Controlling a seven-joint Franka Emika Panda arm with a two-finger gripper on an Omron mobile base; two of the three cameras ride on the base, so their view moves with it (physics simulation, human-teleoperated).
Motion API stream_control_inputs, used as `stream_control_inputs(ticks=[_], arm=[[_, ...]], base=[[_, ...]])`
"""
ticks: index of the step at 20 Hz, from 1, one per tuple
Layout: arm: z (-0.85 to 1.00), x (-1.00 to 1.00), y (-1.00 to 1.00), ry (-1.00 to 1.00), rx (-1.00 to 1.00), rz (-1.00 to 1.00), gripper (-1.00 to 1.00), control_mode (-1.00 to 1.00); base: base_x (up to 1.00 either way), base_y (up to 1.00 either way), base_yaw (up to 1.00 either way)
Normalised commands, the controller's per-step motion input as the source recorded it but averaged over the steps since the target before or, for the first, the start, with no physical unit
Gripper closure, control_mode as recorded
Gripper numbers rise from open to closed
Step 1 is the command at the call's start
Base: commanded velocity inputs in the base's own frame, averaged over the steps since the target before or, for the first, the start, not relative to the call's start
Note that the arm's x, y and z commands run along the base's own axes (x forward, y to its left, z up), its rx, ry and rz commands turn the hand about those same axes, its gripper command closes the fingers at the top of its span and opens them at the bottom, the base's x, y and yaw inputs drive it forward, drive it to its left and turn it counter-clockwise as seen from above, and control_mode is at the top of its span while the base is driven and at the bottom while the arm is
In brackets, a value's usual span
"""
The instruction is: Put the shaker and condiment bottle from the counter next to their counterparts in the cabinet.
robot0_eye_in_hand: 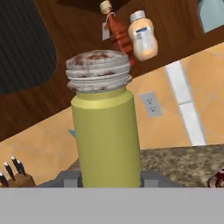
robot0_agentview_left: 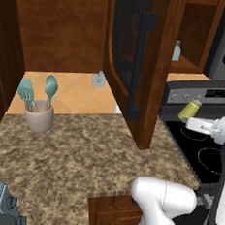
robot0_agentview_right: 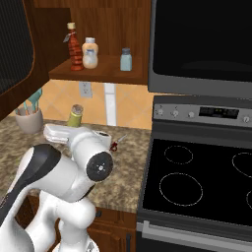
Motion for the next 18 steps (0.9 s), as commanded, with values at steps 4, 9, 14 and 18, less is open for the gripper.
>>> stream_control_inputs(ticks=[4,9,14,18], arm=[[0.44,-0.14,-0.06,0.00,-0.08,-0.30,1.00,-1.00],[0.34,-0.02,0.00,0.00,-0.16,-0.30,1.00,-1.00],[0.33,0.00,0.00,0.00,-0.14,-0.27,1.00,-1.00],[0.48,0.00,-0.02,0.03,-0.10,-0.25,1.00,-1.00]], base=[[0.00,0.00,0.00],[0.00,0.00,0.00],[0.00,0.00,0.00],[0.00,0.00,0.00]])
